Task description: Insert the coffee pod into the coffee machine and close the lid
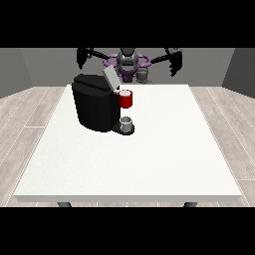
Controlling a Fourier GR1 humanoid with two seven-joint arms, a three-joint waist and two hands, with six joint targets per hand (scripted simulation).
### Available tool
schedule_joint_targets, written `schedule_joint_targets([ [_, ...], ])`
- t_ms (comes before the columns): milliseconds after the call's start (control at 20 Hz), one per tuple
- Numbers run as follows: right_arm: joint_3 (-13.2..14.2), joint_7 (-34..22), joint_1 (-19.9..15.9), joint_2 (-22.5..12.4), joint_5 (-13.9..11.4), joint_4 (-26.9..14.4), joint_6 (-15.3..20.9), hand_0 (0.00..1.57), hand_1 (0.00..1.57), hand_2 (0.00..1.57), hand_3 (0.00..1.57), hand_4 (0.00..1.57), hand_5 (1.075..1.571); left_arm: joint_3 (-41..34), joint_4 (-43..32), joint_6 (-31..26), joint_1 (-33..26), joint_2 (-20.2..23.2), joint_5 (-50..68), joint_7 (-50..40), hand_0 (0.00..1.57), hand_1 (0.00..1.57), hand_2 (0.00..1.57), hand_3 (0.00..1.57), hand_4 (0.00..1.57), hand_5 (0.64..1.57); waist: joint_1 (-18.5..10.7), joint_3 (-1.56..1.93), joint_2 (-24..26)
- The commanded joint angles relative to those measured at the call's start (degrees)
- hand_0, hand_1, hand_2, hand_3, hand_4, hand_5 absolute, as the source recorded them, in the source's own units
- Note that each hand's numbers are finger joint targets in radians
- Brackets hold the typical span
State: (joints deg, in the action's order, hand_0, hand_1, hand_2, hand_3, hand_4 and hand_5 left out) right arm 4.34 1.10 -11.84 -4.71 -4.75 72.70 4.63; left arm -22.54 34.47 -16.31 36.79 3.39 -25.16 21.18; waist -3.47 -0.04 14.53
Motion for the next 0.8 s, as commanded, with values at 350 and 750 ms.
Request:
schedule_joint_targets([
  [350, 2.33, -3.78, -4.22, -4.36, 1.39, 1.02, -3.05, 0.0, 0.0, 0.0, 0.0, 0.0, 1.571, 3.78, 10.48, -3.85, -9.56, -3.13, 6.63, -5.49, 0.0, 0.0, 0.0, 0.0, 0.37, 1.571, -6.5, 0.06, 1.85],
  [750, 7.61, -3.1, -12.04, -5.83, 6.33, -6.24, -4.47, 0.0, 0.0, 0.0, 0.0, 0.08, 1.571, 8.94, 19.0, -2.46, -10.99, -3.36, 12.1, -7.16, 0.0, 0.0, 0.0, 0.0, 0.39, 1.571, -9.33, 0.07, -5.76],
])
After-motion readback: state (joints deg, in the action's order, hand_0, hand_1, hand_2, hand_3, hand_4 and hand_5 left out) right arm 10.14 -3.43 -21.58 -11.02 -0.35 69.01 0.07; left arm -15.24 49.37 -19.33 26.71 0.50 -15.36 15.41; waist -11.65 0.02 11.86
